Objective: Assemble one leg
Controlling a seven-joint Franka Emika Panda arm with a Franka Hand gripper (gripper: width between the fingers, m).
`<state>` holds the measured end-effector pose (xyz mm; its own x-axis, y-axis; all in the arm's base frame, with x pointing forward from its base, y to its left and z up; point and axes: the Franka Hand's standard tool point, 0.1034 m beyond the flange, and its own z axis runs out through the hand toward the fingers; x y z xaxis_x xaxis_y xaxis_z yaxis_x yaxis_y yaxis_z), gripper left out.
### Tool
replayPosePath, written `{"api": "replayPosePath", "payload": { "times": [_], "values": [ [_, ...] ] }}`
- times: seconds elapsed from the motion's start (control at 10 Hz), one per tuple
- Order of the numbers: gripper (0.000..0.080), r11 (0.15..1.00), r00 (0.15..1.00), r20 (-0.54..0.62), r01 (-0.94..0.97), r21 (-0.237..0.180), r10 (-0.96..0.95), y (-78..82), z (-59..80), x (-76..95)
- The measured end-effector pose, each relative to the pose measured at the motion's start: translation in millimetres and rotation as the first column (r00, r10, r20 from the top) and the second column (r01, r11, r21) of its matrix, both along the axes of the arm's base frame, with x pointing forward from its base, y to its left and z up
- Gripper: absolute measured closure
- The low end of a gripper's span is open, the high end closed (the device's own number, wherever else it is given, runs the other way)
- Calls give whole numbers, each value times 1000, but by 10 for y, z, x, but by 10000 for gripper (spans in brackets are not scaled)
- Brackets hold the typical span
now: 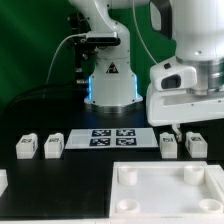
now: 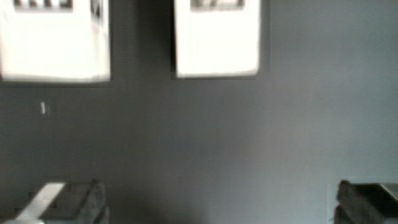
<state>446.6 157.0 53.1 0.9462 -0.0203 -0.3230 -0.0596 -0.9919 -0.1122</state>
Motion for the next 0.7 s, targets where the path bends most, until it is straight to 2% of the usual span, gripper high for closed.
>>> {"api": "replayPosePath", "payload": {
  "times": [0.1, 0.4, 0.7],
  "values": [
    [150, 1000, 991, -137, -6, 3, 7, -9, -10, -9],
    [150, 999, 912, -408, -39, 22, 45, 34, -63, -101],
    [150, 999, 893, -447, -41, 29, 50, 38, -100, -78]
  ]
}}
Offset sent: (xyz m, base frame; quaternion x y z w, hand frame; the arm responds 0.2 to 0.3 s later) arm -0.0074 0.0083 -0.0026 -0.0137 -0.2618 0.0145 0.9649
